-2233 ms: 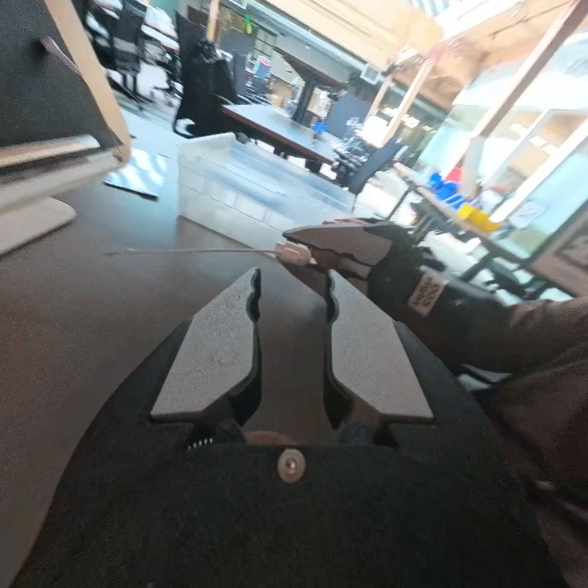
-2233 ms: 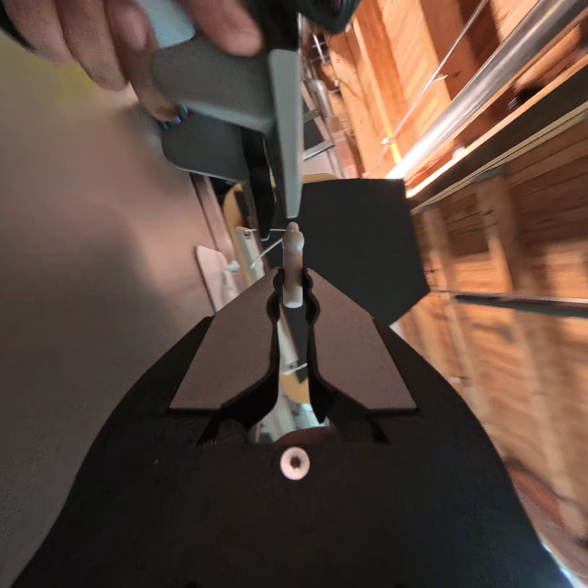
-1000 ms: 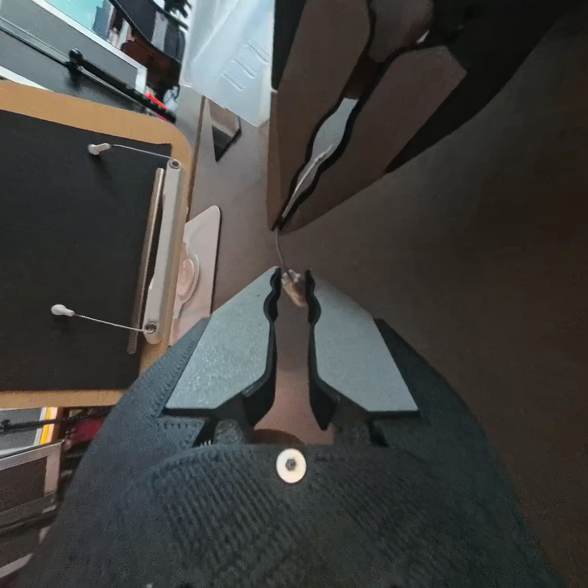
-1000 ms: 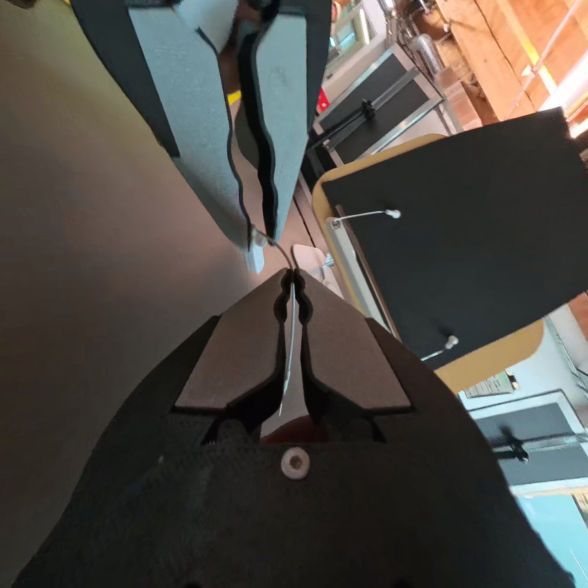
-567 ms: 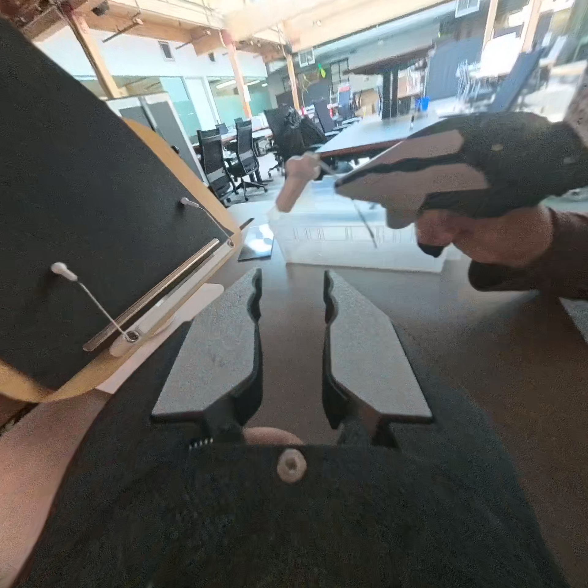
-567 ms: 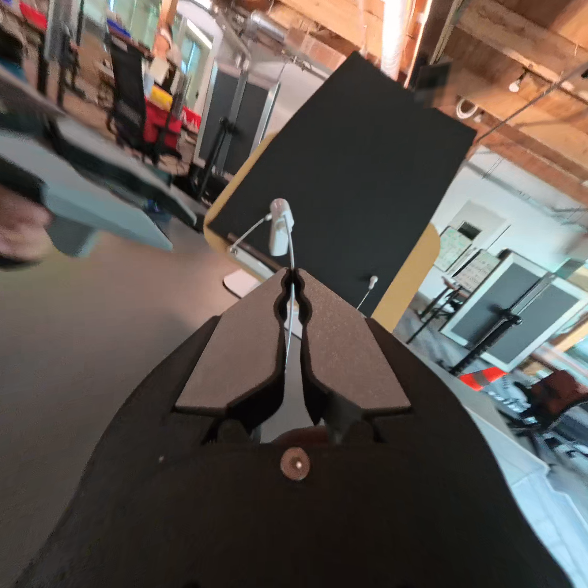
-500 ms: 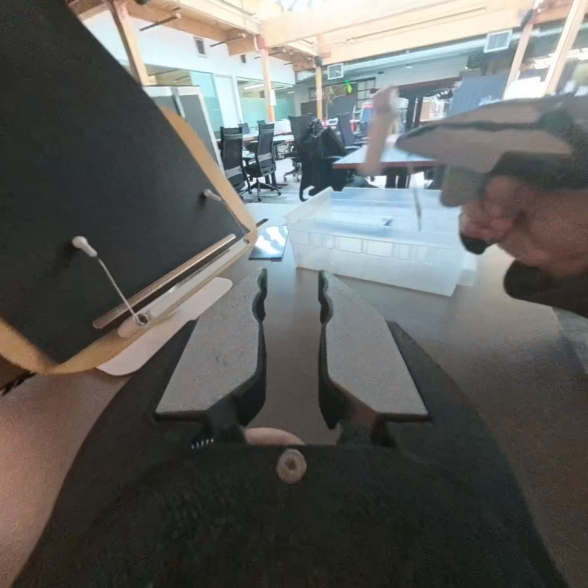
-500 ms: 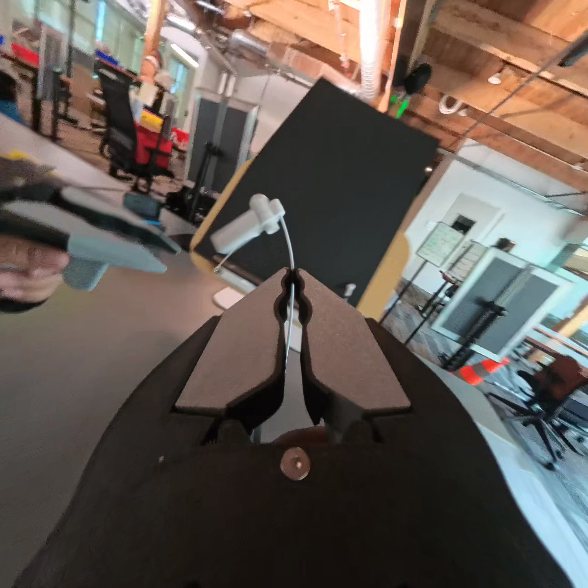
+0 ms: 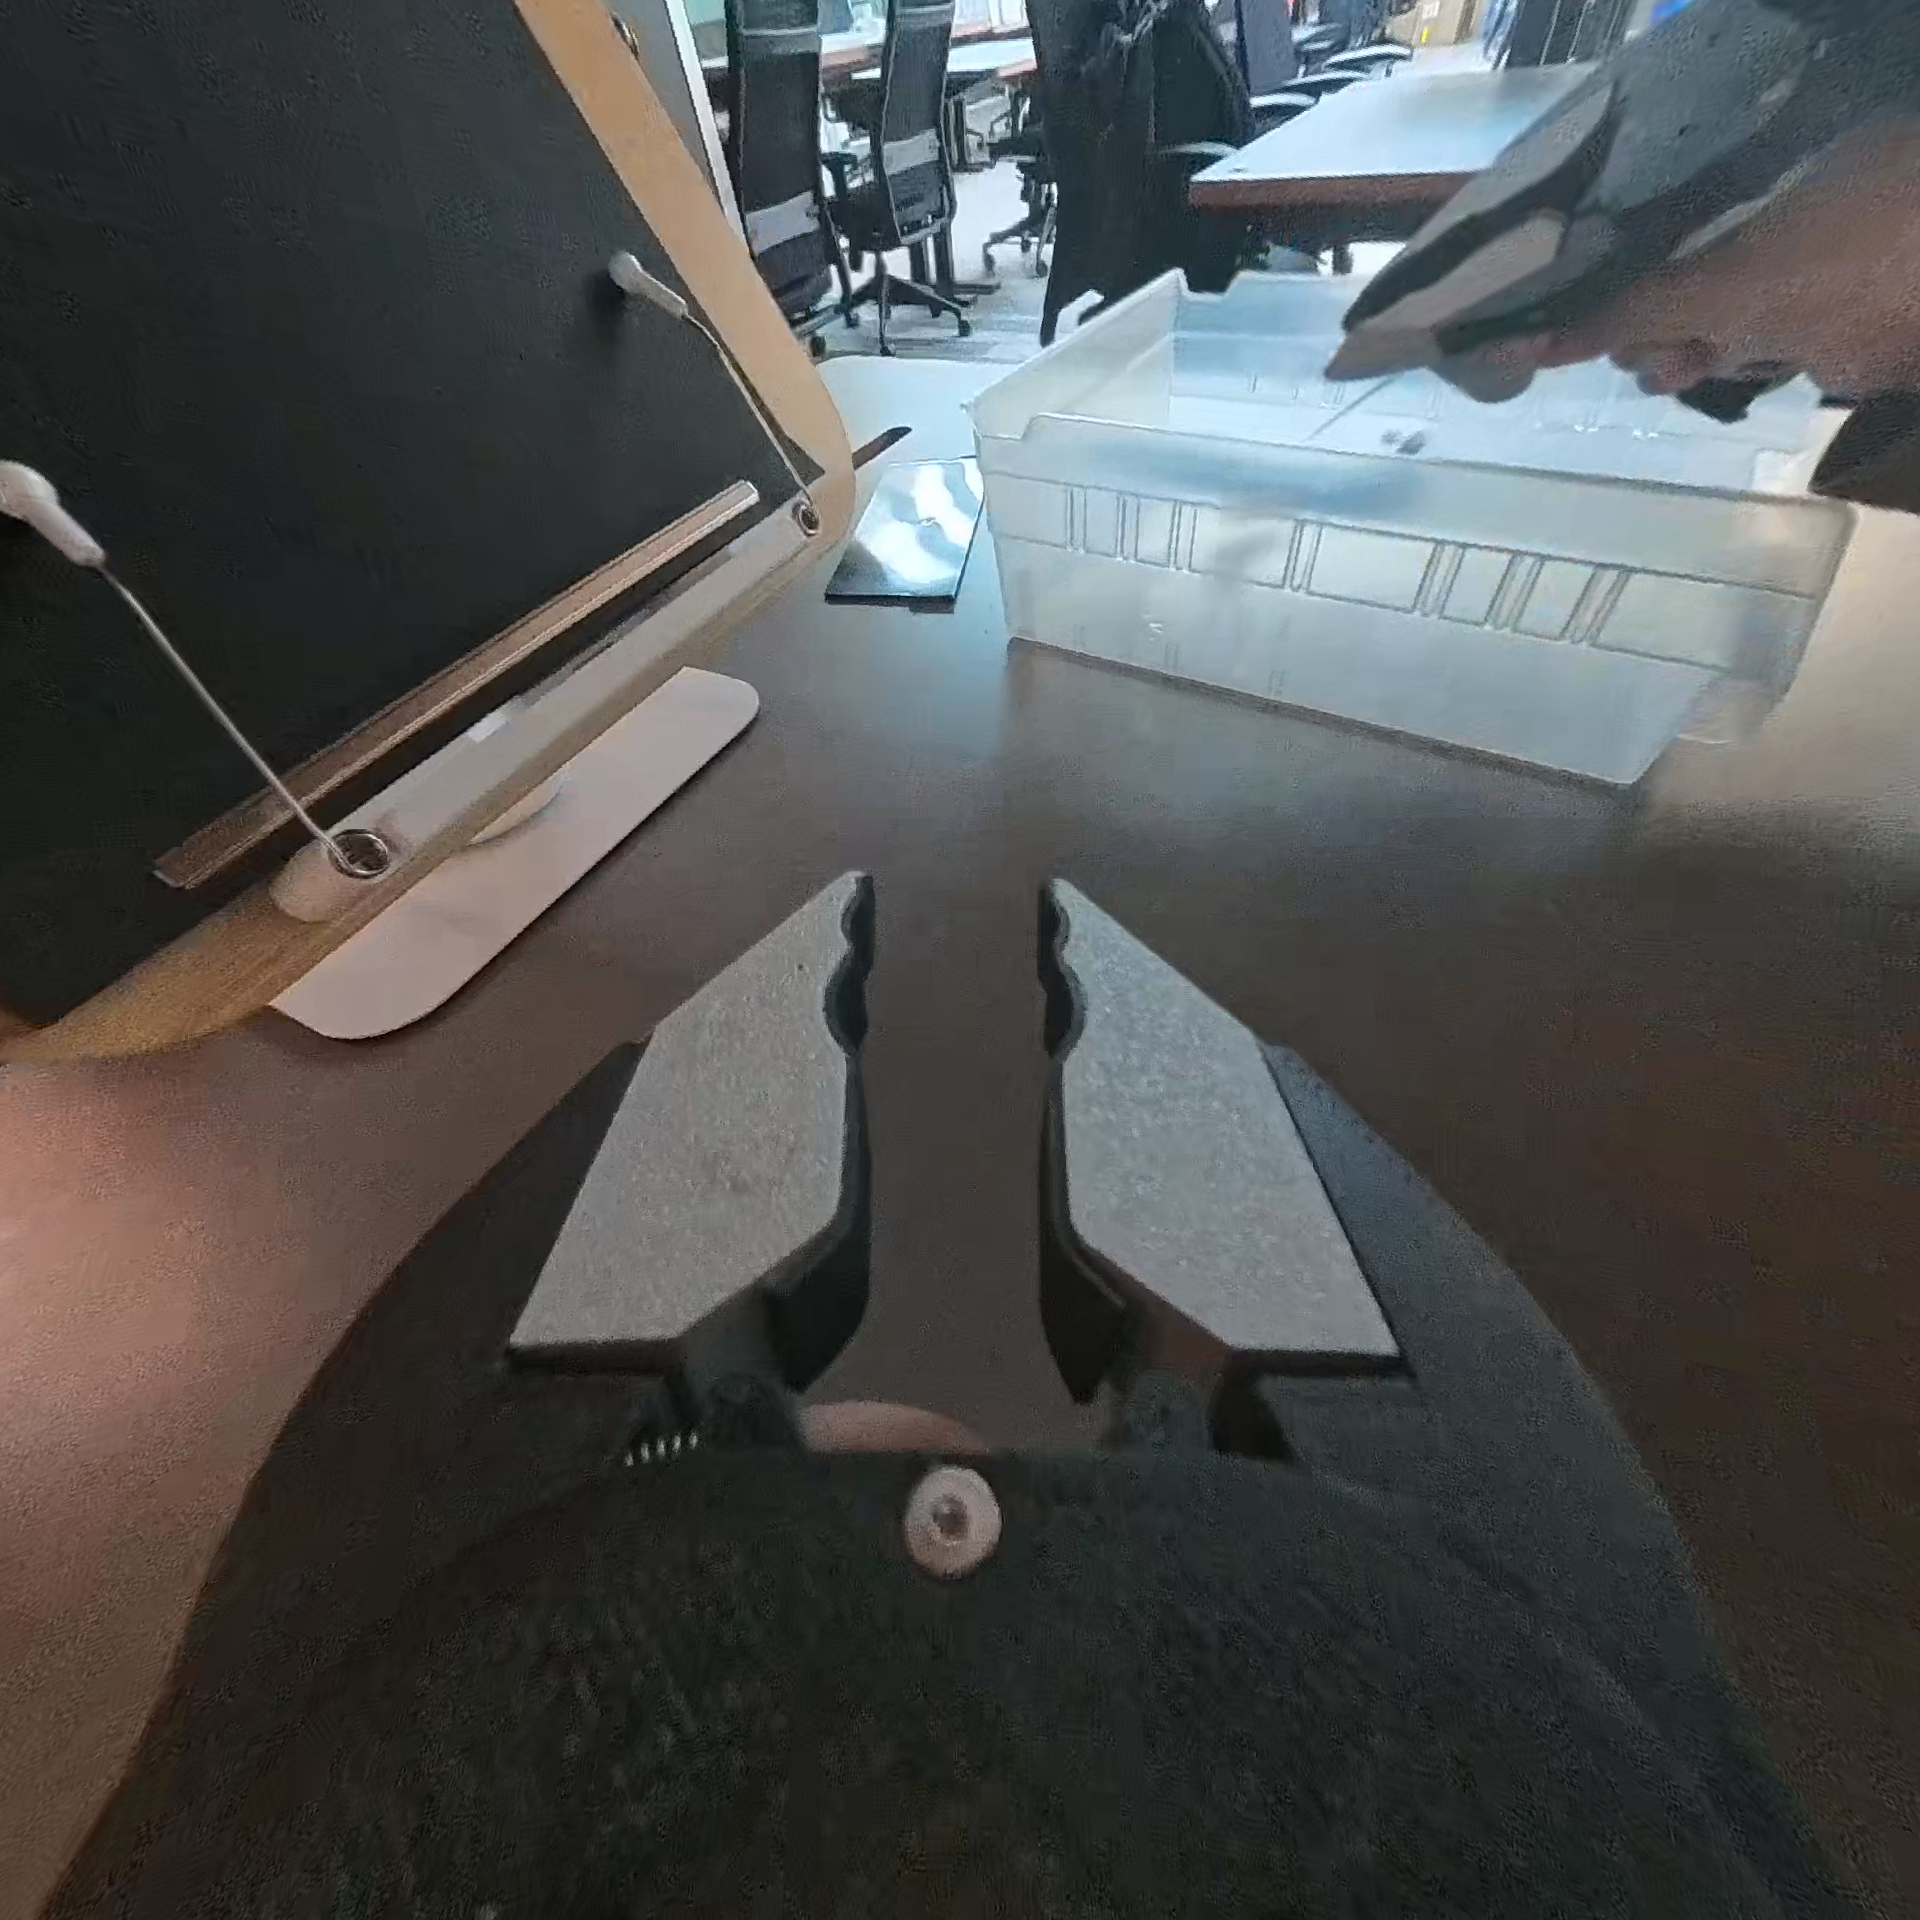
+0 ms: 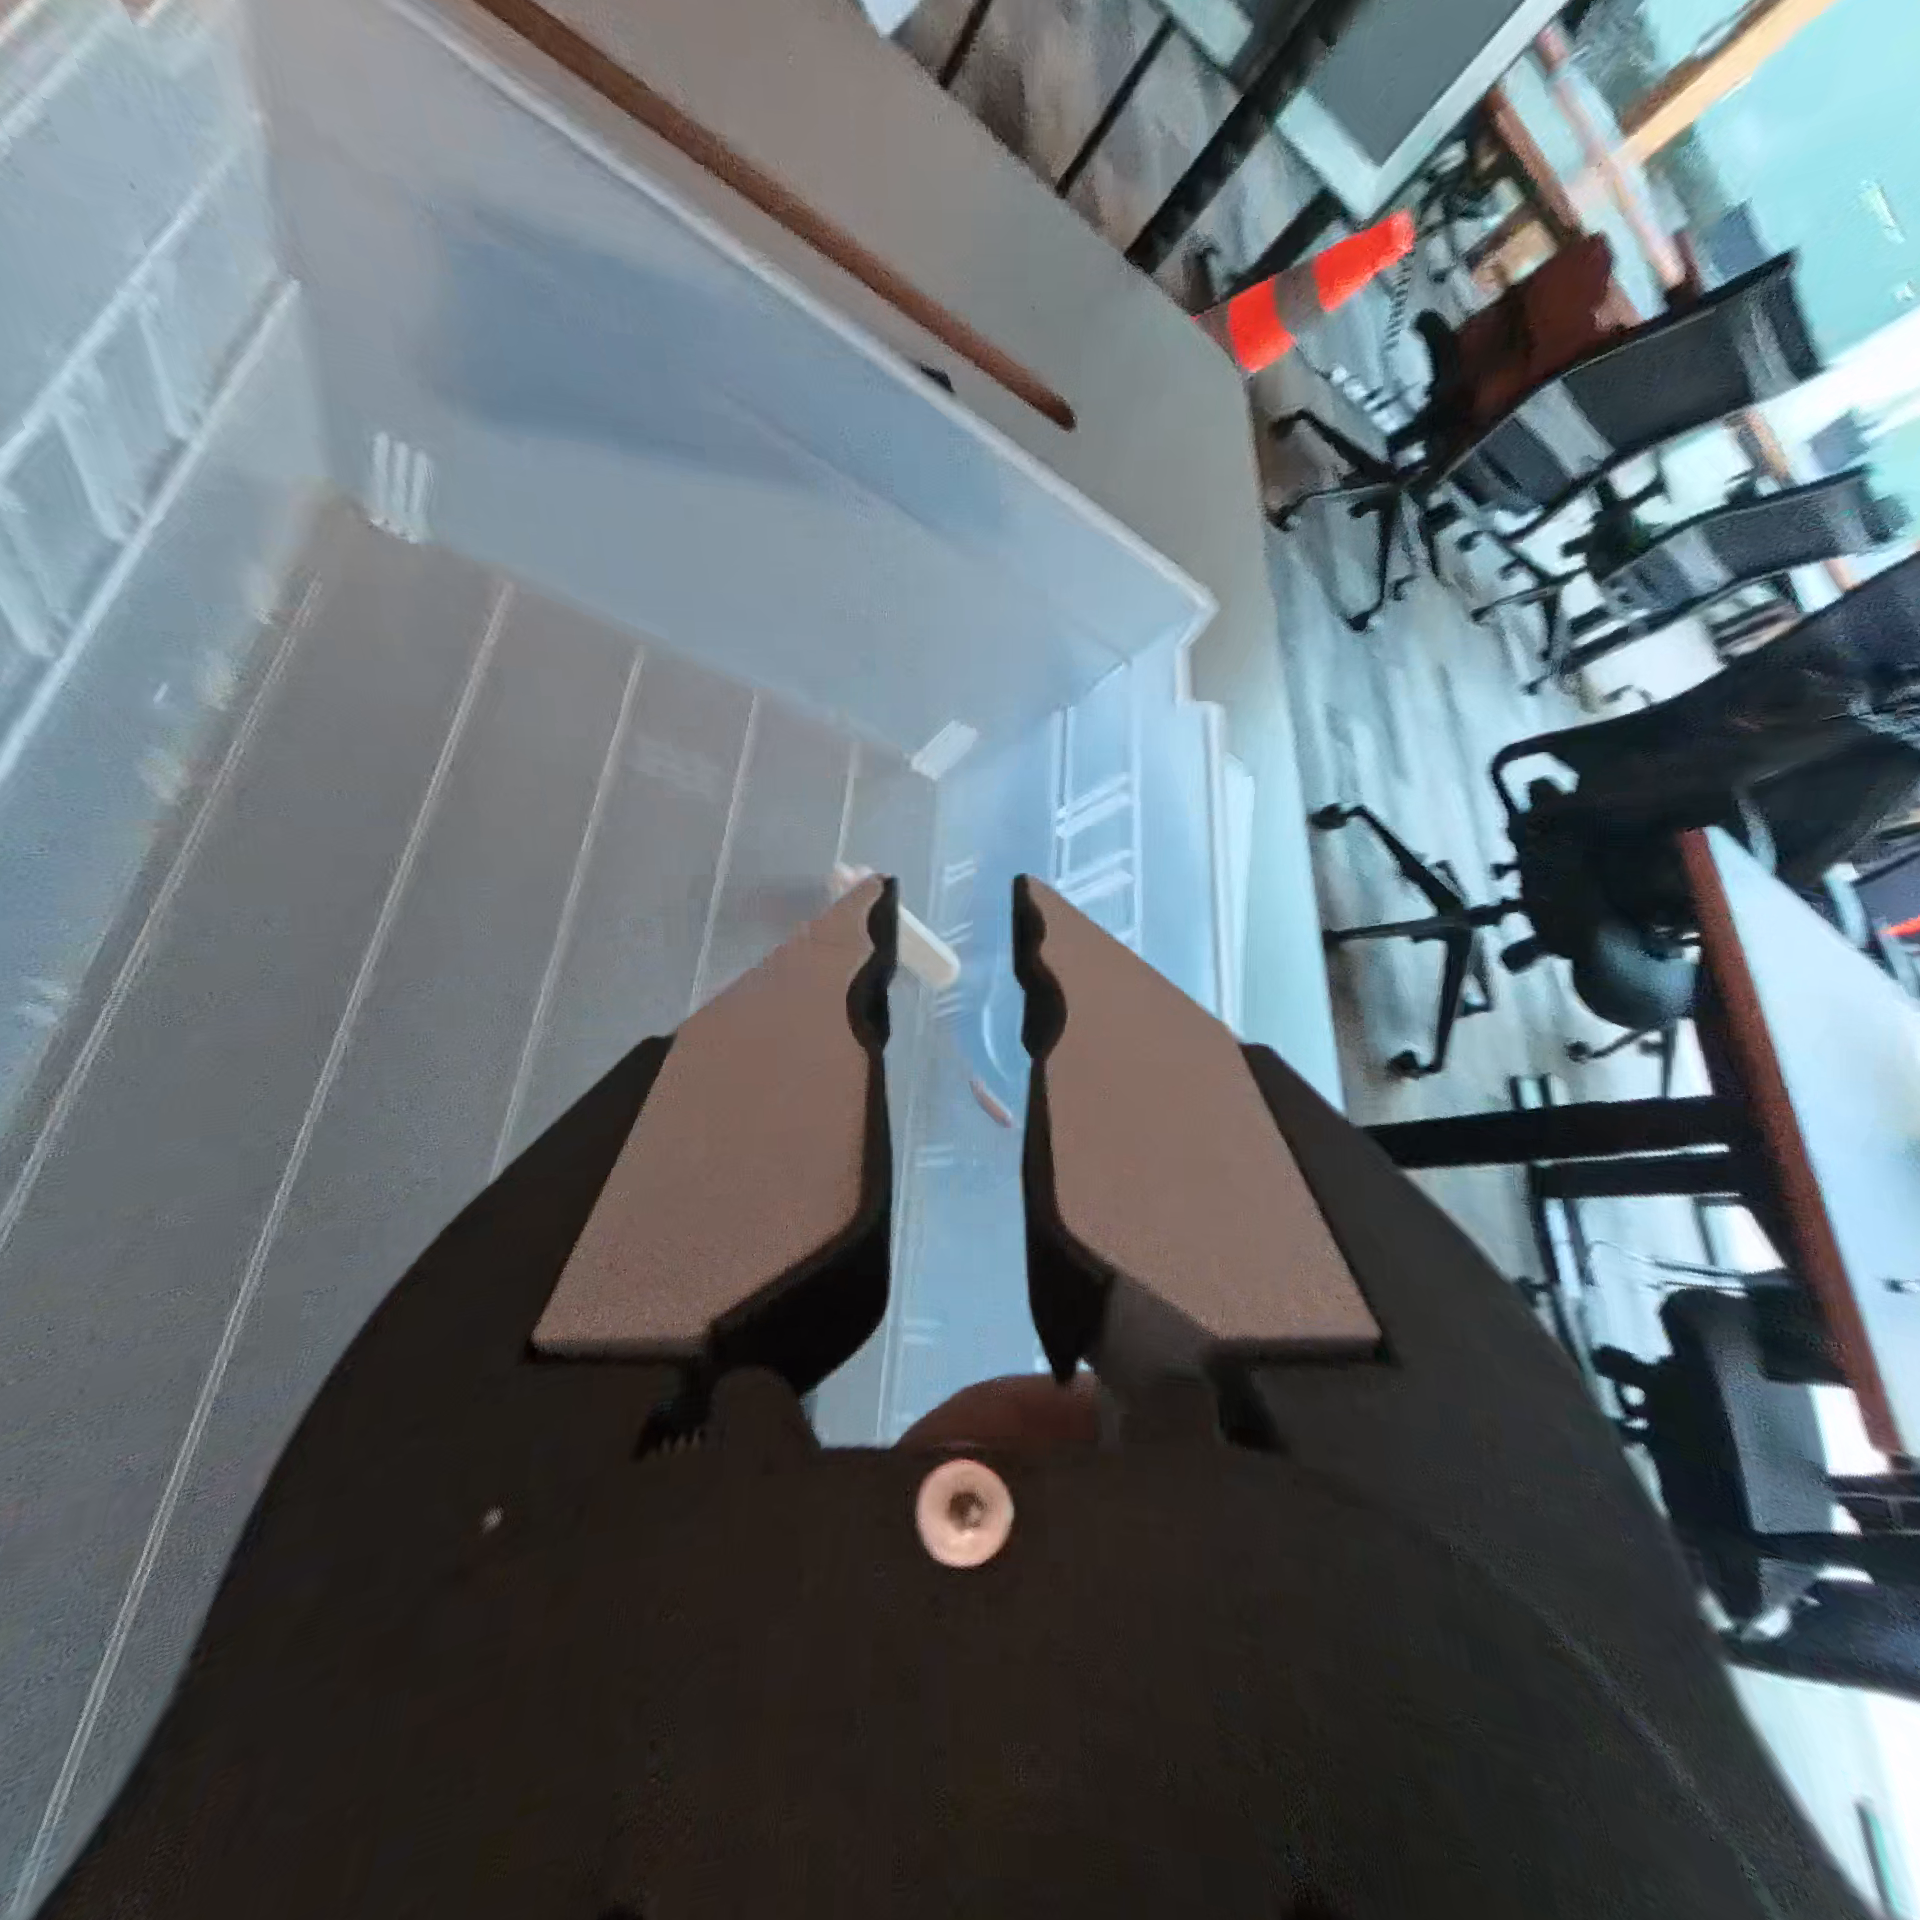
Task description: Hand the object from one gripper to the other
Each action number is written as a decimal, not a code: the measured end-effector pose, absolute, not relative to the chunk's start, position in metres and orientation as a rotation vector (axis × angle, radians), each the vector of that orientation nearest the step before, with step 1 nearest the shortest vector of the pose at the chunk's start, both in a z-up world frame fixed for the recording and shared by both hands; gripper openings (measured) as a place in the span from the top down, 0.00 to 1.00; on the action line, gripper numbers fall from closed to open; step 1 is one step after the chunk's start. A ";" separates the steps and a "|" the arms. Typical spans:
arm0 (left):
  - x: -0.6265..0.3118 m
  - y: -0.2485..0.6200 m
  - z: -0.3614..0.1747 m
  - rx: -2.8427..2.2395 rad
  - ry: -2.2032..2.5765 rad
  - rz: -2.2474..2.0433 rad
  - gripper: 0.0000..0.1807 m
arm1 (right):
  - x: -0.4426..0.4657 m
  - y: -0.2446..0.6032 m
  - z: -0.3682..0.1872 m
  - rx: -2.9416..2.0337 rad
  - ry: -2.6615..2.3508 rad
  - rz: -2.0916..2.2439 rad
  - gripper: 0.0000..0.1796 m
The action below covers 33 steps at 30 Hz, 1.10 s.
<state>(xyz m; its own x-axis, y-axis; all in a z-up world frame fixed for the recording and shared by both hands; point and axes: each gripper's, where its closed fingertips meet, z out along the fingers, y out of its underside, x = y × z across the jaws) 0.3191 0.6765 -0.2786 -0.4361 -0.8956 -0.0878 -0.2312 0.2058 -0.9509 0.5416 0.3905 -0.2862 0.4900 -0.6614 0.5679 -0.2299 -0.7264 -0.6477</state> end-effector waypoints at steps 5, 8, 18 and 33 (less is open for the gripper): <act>0.326 0.684 -0.297 -1.158 1.834 -1.188 0.82 | 0.514 0.438 -0.237 -2.132 0.591 -1.085 0.80; 0.330 0.689 -0.304 -1.231 1.814 -1.186 0.77 | 0.462 0.503 -0.217 -2.126 0.449 -0.788 0.67; 0.337 0.736 -0.297 -1.417 1.560 -1.126 0.62 | 0.339 0.698 -0.273 -1.963 0.131 -0.176 0.47; 0.311 0.740 -0.242 -1.252 1.416 -1.025 0.77 | 0.405 0.677 -0.331 -2.024 0.260 -0.408 0.54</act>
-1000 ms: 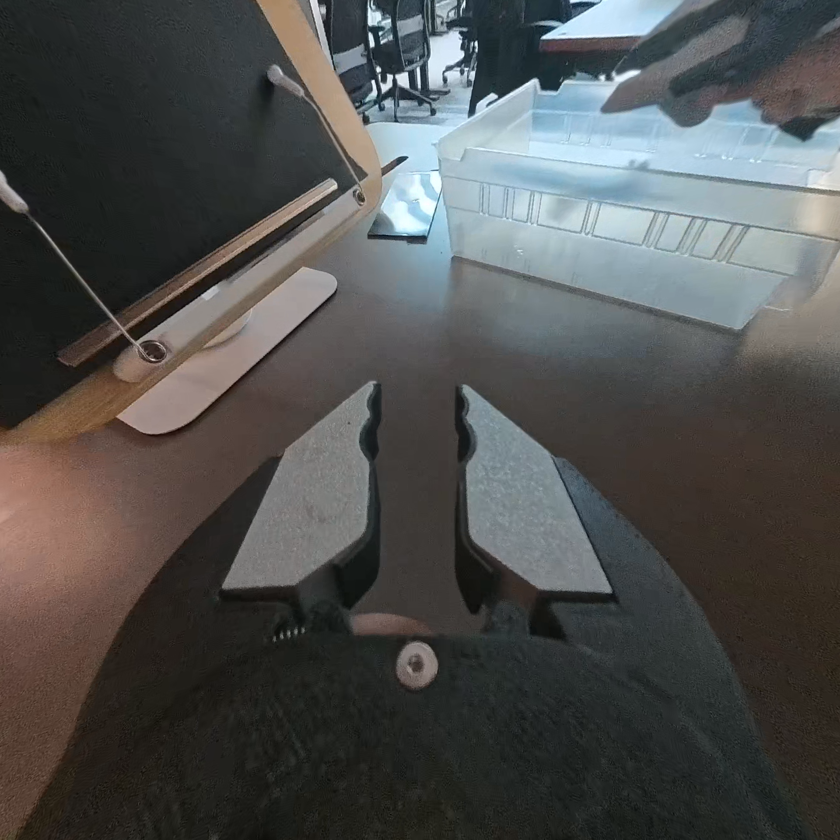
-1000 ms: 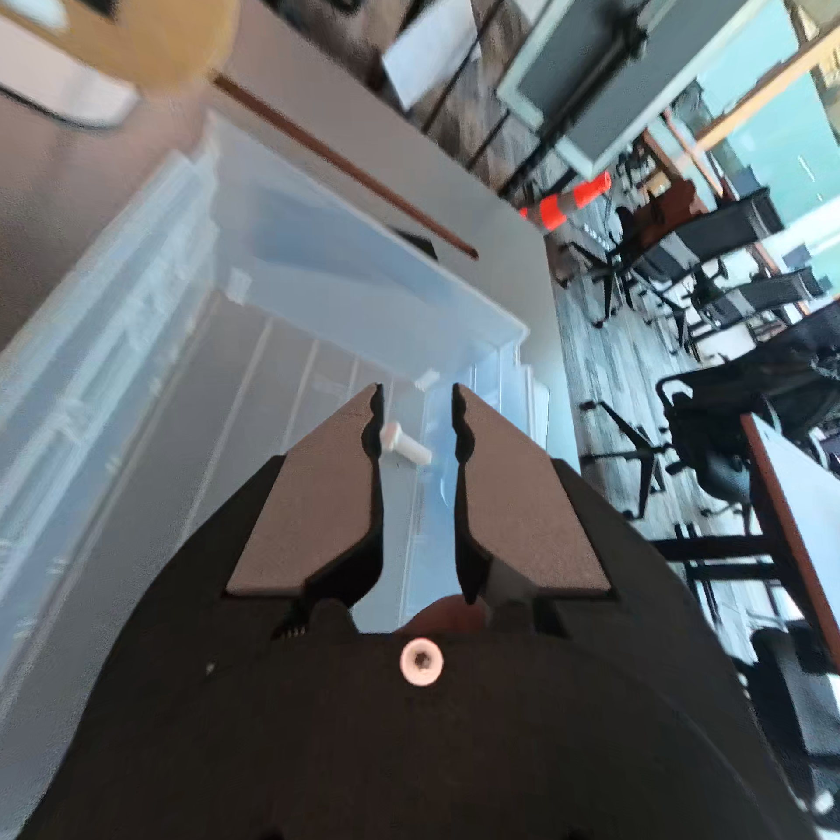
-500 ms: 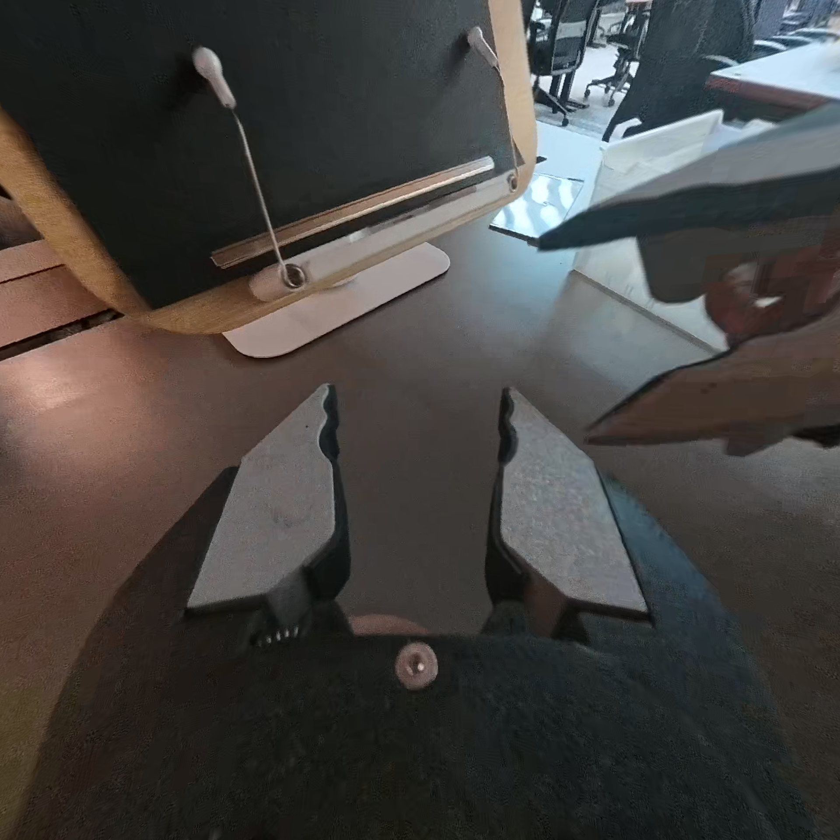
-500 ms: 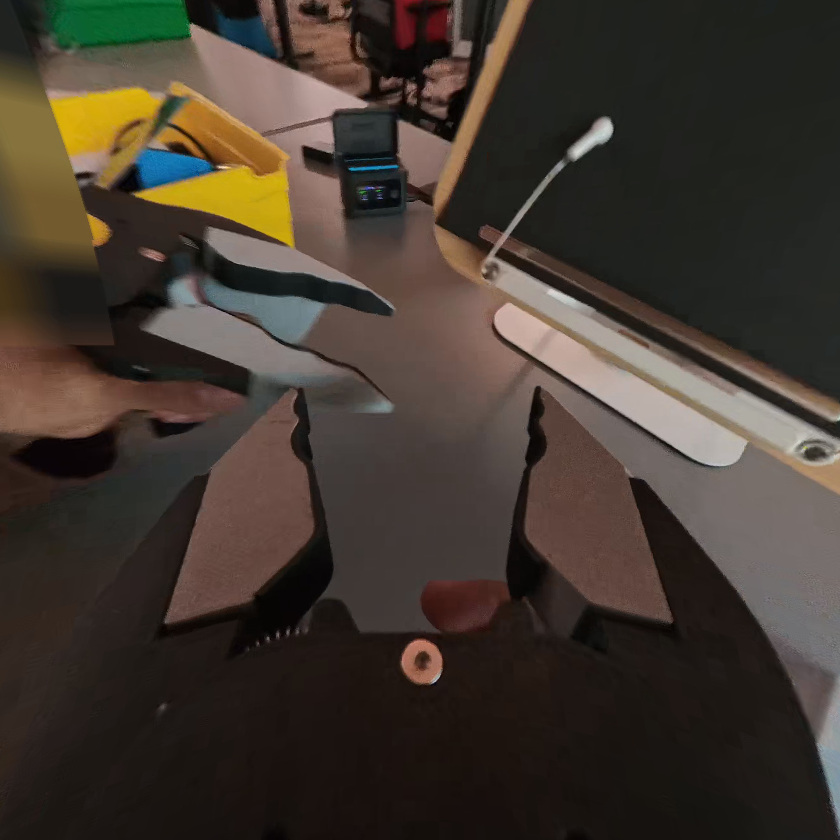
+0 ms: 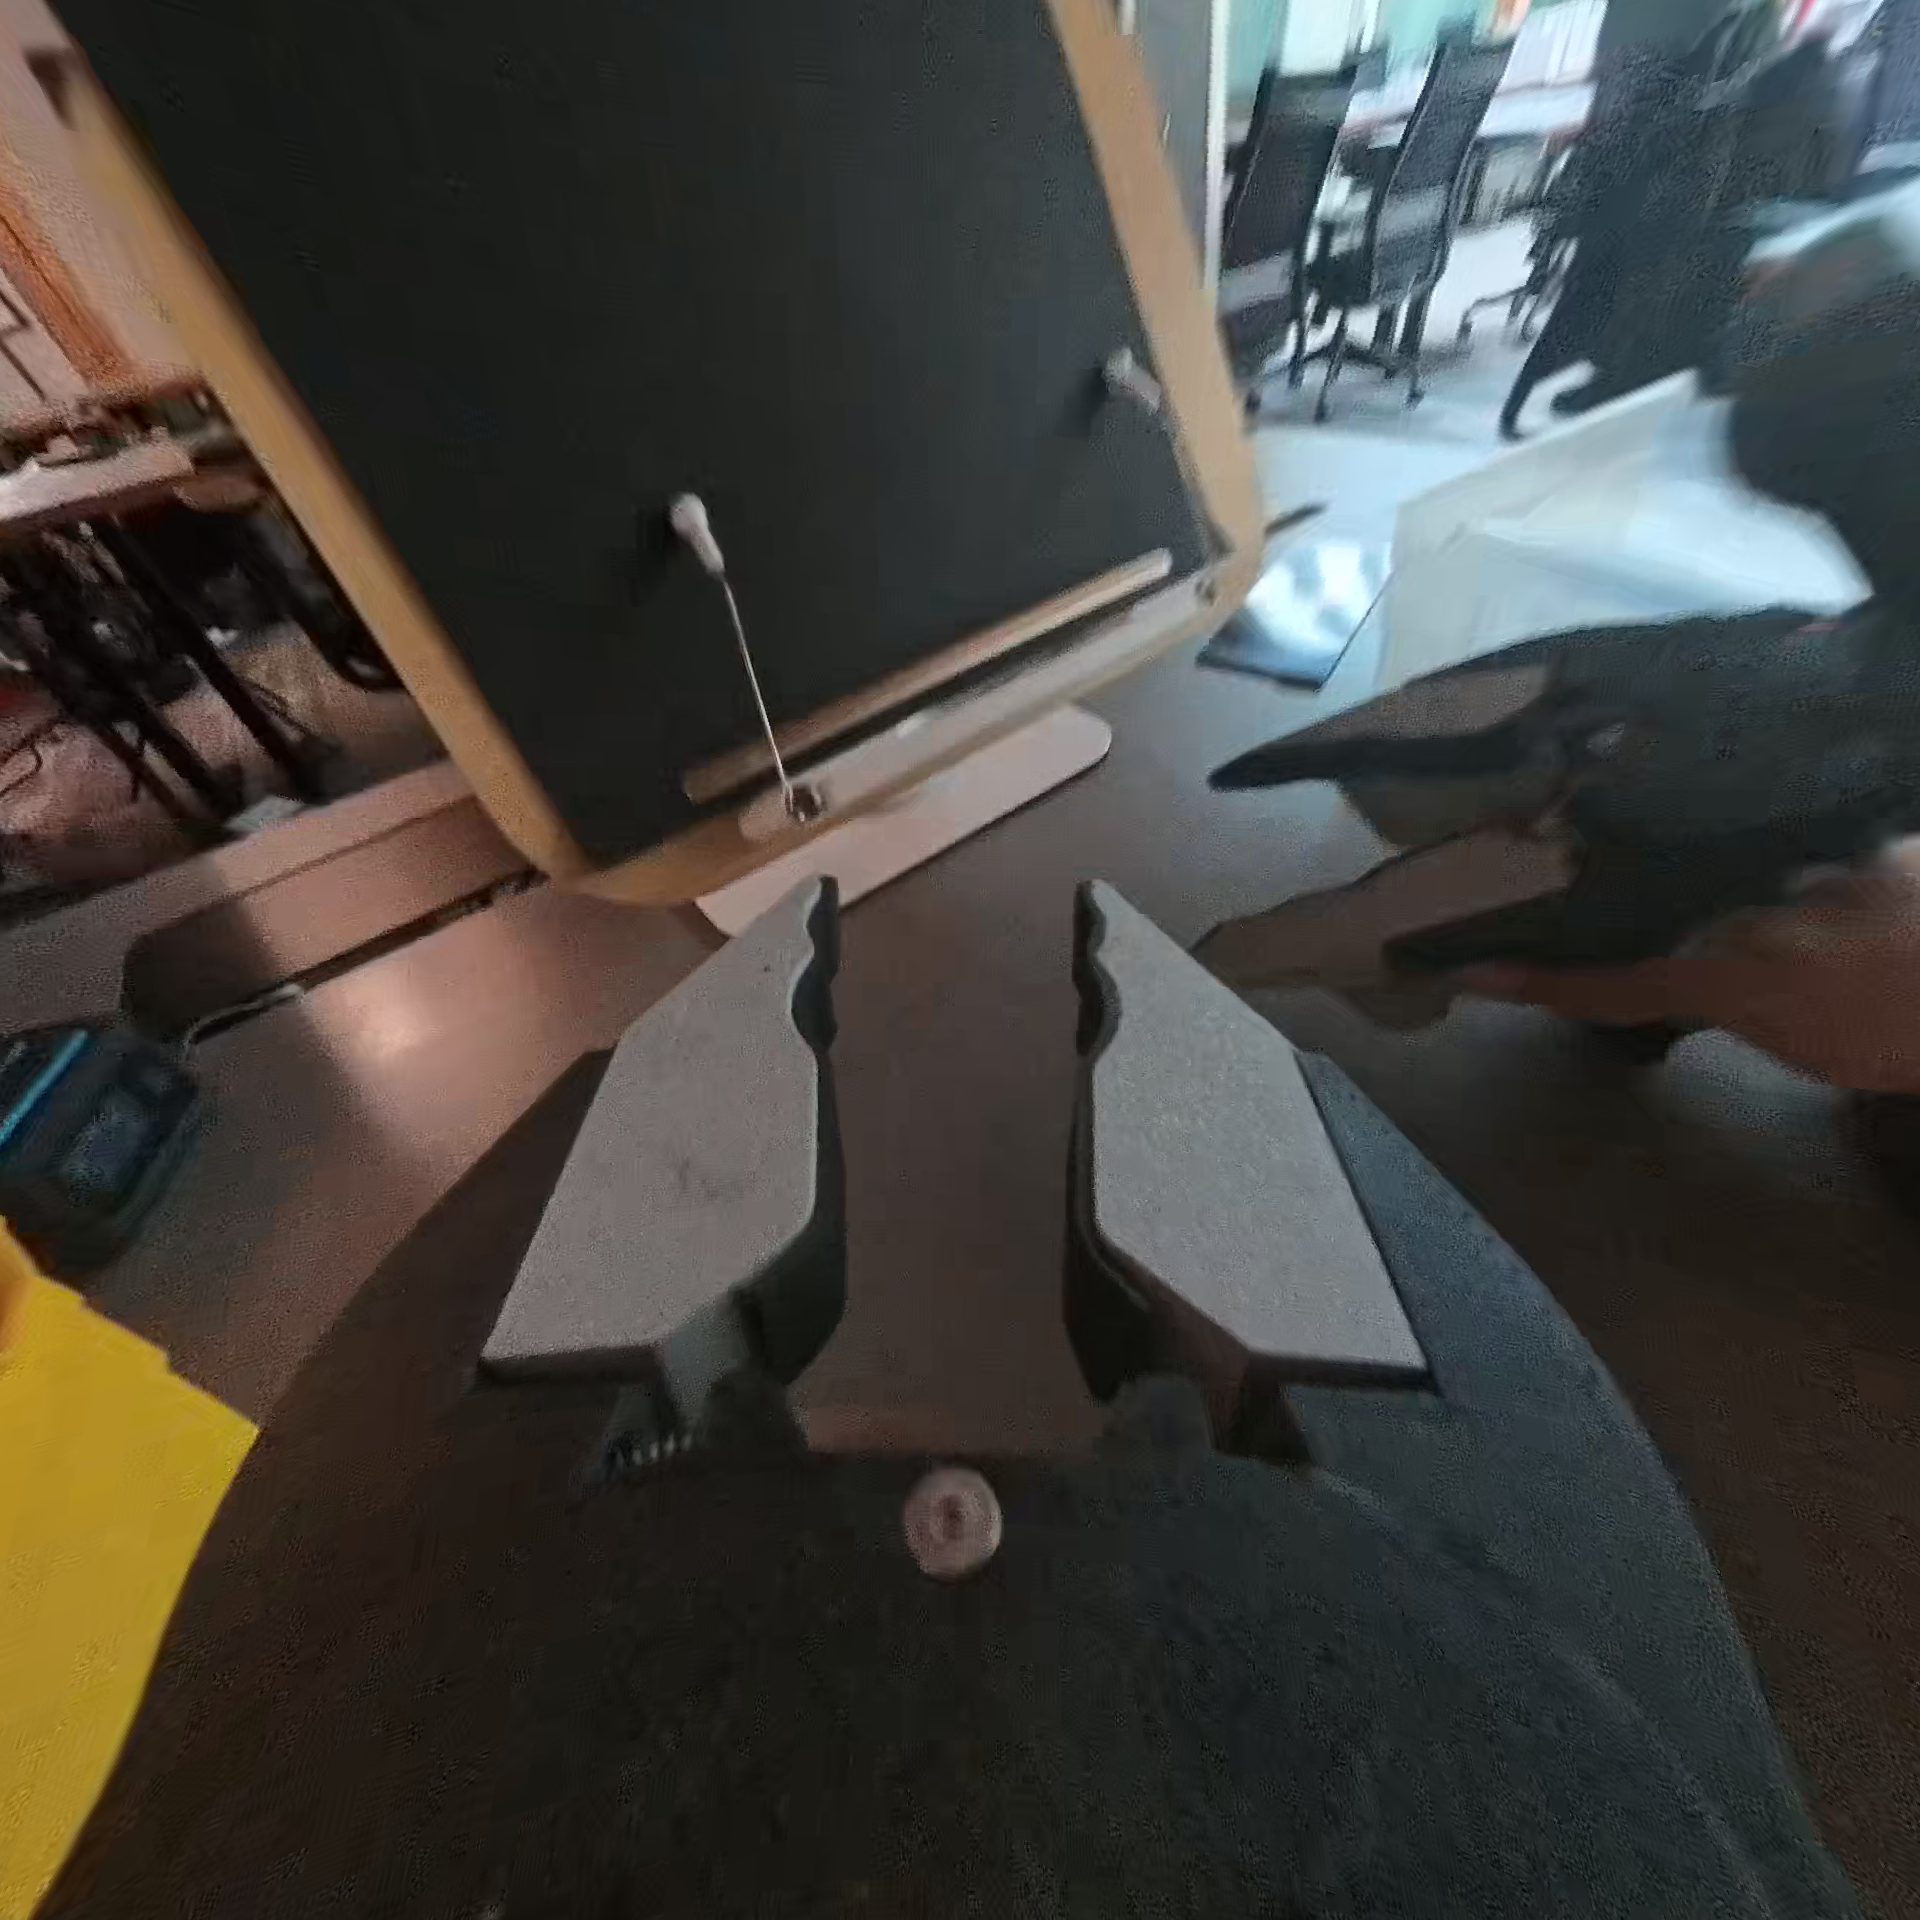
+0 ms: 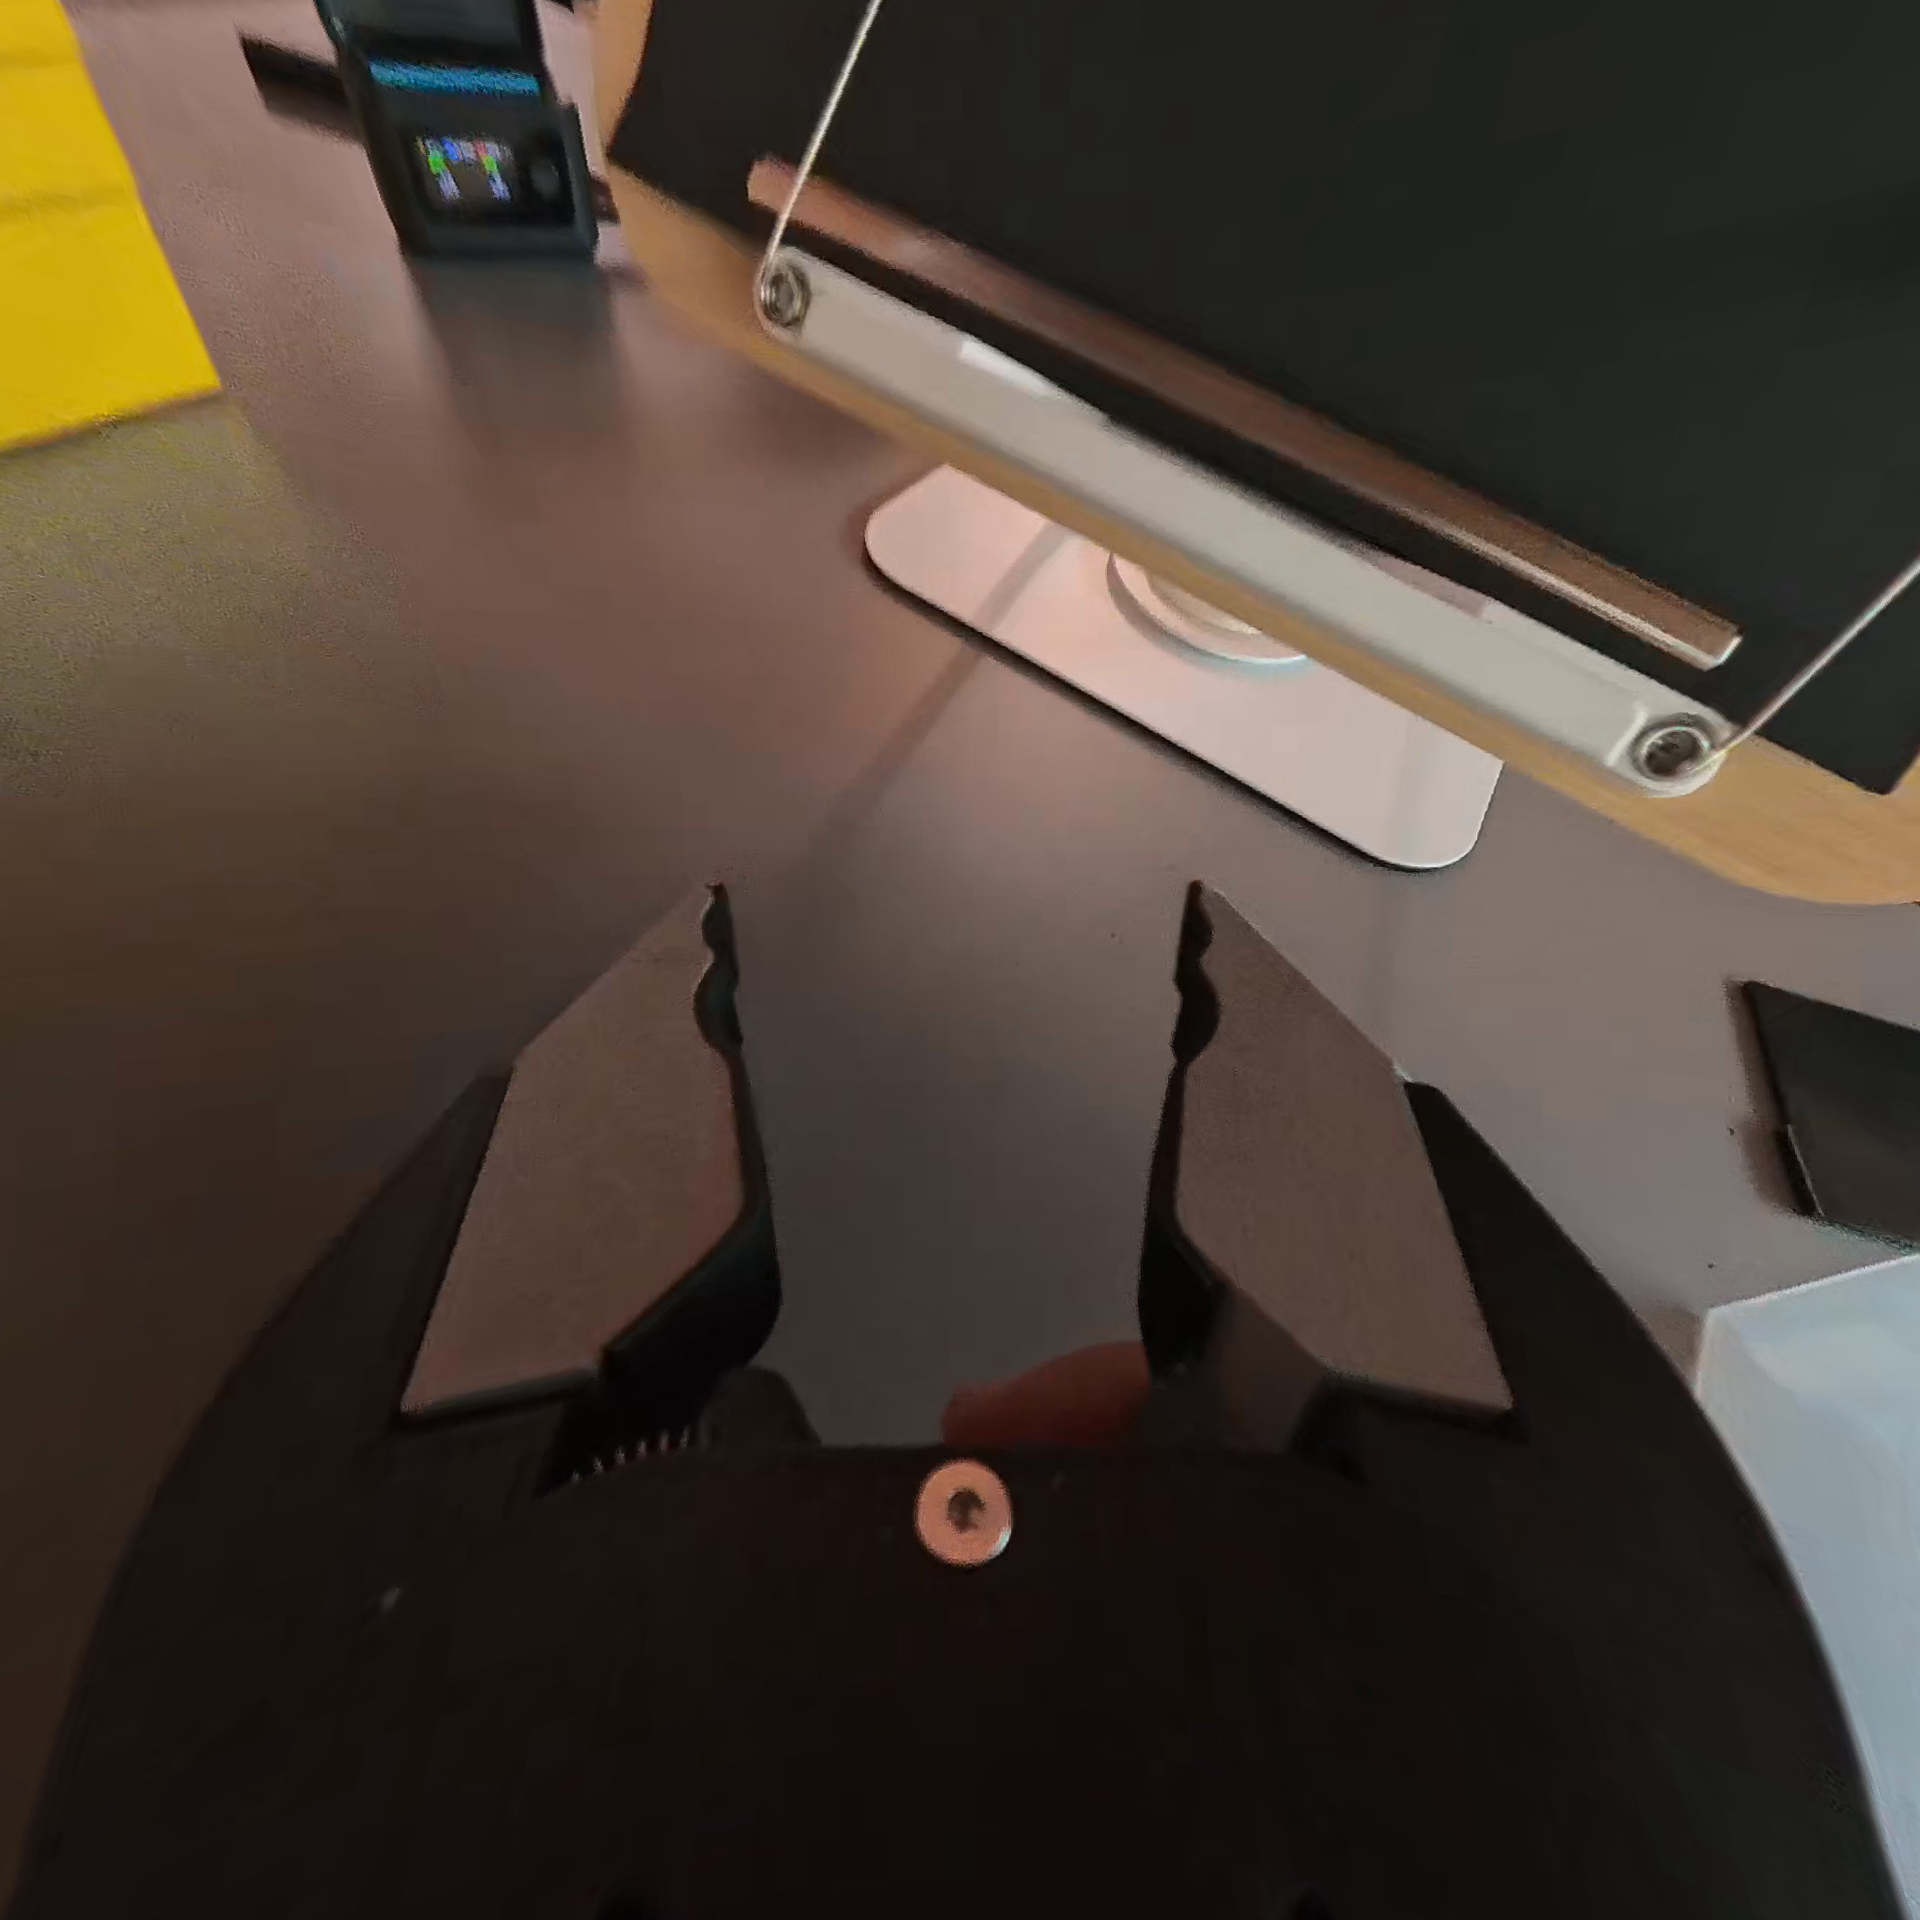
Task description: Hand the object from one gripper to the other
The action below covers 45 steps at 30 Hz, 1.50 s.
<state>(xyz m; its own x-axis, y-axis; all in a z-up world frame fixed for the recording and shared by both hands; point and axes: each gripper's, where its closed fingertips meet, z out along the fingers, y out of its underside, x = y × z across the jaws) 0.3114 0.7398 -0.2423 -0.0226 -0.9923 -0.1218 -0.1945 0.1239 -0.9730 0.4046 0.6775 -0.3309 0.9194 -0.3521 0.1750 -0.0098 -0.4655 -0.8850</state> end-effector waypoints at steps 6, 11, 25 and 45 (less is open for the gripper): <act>0.208 0.786 -0.165 -1.197 1.321 -0.654 0.78 | 0.400 0.678 -0.333 -2.042 0.232 -0.407 0.54; 0.168 0.871 -0.196 -1.487 1.457 -0.392 0.69 | 0.402 0.680 -0.339 -2.081 0.246 -0.383 0.54; 0.151 0.946 -0.231 -1.542 1.552 0.095 1.00 | 0.391 0.682 -0.342 -2.103 0.186 -0.421 0.62; 0.271 0.692 -0.252 -0.680 1.669 -0.271 1.00 | 0.423 0.662 -0.331 -2.022 0.428 -0.380 0.57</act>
